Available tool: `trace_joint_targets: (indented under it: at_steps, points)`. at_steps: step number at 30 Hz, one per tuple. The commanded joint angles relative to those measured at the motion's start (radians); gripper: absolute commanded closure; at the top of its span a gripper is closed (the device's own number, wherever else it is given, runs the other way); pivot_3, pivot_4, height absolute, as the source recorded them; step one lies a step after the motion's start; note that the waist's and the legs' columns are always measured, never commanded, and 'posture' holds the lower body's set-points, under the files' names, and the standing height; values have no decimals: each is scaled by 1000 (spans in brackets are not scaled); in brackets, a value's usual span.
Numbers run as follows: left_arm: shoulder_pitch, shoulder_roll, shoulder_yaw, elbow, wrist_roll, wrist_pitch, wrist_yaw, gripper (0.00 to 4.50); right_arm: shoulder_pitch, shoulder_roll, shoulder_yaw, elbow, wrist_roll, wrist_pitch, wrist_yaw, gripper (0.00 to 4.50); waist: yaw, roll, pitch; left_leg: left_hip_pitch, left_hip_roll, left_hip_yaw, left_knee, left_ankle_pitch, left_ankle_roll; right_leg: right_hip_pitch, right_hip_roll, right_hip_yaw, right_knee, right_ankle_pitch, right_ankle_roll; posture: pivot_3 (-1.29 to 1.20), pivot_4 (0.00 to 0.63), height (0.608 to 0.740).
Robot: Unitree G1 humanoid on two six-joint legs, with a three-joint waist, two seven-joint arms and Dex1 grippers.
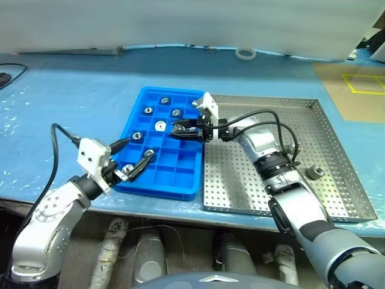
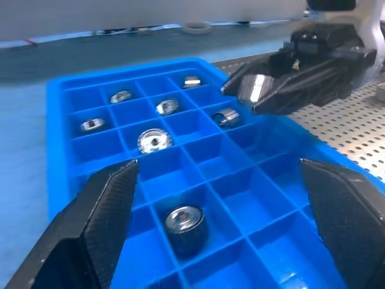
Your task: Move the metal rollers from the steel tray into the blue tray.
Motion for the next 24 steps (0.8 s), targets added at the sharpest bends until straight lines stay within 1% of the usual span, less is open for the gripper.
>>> trace_joint_targets:
  at_steps: [1, 3, 9, 11, 12, 17, 18, 20, 24]
  points:
    - [38, -1, 14, -75, -10, -5, 31, 0, -38, 31, 7, 58, -51, -87, -26, 2704, 5, 0, 0, 0, 0, 0, 0, 0, 0, 0, 0, 0, 0, 0, 0, 345, 150, 740]
    - [59, -3, 8, -93, -8, -5, 46, 0, -52, 53, 2, 124, -85, -134, -73, 2704, 8, 0, 0, -1, 0, 0, -1, 0, -1, -1, 0, 0, 0, 0, -1, 356, 150, 740]
    - [80, -5, 2, -115, -15, -5, 76, 0, -86, 74, -19, 240, -131, -210, -124, 2704, 17, 0, 0, -1, 1, -1, -2, 1, -2, -1, 1, 0, 0, -1, -1, 360, 150, 740]
    - [75, -2, -11, -118, -14, 0, 82, 0, -88, 73, -14, 265, -150, -236, -136, 1983, 18, 0, 0, -1, 1, -1, -2, 1, -2, -1, 1, 0, 0, -1, -1, 355, 150, 740]
    - [70, -1, -16, -117, -15, 3, 85, 0, -87, 73, -14, 272, -152, -241, -134, 1761, 19, 0, 0, -1, 1, -1, -2, 1, -2, -1, 1, 0, 0, -1, -1, 355, 150, 740]
    - [31, 14, -24, -99, -28, 13, 79, 0, -82, 61, -31, 264, -149, -245, -126, 143, 26, 0, 0, -1, 1, -1, -2, 1, -2, -1, 1, 0, 0, -1, -1, 311, 150, 740]
    - [19, 17, -28, -89, -32, 16, 74, 0, -81, 55, -38, 257, -146, -244, -128, 67, 26, 0, 0, -1, 1, -1, -2, 1, -2, -1, 1, 0, 0, -1, -1, 281, 150, 740]
    - [-14, 26, -44, -62, -34, 18, 56, 0, -74, 37, -59, 235, -136, -232, -135, 67, 27, 0, 0, -1, 1, -1, -2, 1, -2, -2, 1, 0, 1, -1, -1, 266, 150, 740]
    - [-121, 38, -99, 24, -35, 15, 10, 0, -39, -19, -101, 177, -132, -205, -169, 67, 26, 0, 0, 0, 1, -1, -2, 2, -3, -1, 1, 0, 3, -1, -1, 145, 150, 740]
